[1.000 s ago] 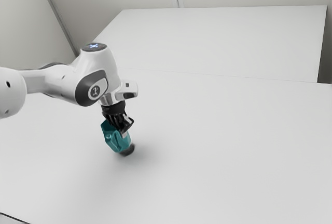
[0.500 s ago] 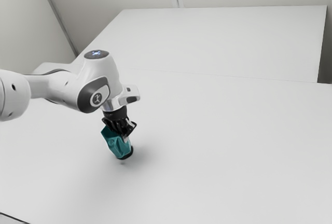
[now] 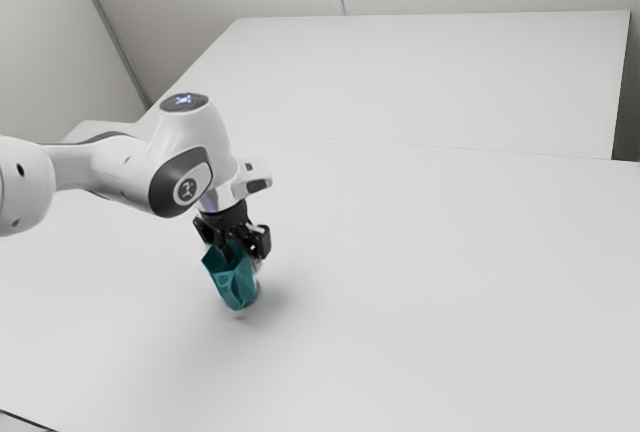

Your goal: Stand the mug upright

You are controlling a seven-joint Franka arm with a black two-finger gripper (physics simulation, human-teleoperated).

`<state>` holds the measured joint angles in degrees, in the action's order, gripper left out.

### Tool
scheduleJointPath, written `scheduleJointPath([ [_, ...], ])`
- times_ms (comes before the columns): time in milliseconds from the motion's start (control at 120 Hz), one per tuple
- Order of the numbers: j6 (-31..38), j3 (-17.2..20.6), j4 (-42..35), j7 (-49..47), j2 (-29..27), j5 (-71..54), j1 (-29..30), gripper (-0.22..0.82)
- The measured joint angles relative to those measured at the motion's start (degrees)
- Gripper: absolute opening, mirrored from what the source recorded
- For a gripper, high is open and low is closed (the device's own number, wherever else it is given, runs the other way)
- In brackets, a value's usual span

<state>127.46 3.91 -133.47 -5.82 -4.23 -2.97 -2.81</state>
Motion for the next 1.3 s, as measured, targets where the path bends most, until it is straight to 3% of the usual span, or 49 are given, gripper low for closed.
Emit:
scheduleJointPath([
  [167, -0.3, 1.1, 0.1, -0.8, -3.2, 0.2, -0.5, 0.46],
  [383, -4.3, 1.4, 3.4, -1.2, -5.5, 1.2, 0.4, 0.54],
  [925, -22.9, 1.3, 27.6, -1.7, 2.5, 1.8, 1.8, 0.58],
  [1300, -32.2, 0.7, 38.2, -2.1, 4.8, 1.6, 2.0, 0.59],
])
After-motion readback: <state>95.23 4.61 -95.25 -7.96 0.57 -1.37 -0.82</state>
